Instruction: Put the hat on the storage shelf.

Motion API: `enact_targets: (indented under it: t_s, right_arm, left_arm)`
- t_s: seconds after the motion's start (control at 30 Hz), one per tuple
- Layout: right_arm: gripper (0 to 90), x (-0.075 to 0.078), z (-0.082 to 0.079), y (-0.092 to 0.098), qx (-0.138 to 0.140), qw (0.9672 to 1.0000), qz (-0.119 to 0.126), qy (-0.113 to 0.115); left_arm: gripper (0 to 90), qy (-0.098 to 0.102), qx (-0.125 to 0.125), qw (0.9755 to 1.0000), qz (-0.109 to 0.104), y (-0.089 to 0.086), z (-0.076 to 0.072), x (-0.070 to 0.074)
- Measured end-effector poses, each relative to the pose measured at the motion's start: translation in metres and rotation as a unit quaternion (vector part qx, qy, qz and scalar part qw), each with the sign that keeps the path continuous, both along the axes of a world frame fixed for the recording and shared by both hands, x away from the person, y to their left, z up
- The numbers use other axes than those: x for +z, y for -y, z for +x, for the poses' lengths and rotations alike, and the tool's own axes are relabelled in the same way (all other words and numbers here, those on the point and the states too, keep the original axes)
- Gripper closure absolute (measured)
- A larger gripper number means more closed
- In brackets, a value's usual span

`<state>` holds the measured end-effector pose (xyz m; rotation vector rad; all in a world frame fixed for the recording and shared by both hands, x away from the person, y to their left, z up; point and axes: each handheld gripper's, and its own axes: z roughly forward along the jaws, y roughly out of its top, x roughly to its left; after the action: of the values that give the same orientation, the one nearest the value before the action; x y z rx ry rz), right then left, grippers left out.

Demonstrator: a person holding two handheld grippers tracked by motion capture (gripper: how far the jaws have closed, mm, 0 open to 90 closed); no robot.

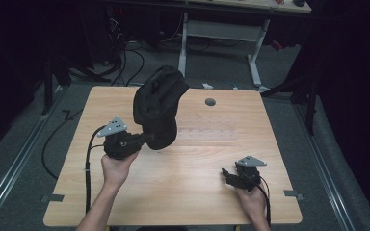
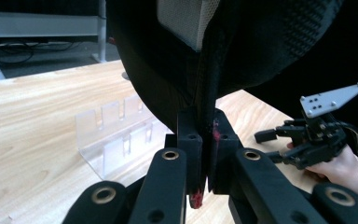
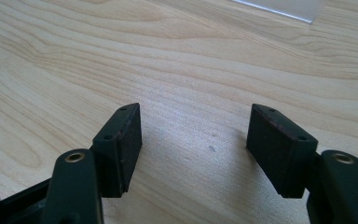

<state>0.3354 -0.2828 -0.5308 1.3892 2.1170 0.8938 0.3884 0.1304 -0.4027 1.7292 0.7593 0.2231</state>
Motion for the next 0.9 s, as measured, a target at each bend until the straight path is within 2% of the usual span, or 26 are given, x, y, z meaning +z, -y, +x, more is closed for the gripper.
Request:
enact_targets:
  t_s: [0.4,0.9]
  right_arm:
    - [35.2,0.000,0.000,0.000,0.001,1.0000,0.000,-0.001]
    - [35.2,0.000,0.000,0.000,0.002,1.0000,-0.001,0.000]
  left_arm:
    - [86.2,0.012,0.028,0.9994,0.015,0.008,0.019,0.004]
    - [86.2,0.010,0.058,0.9976,0.036,0.017,0.038,-0.005]
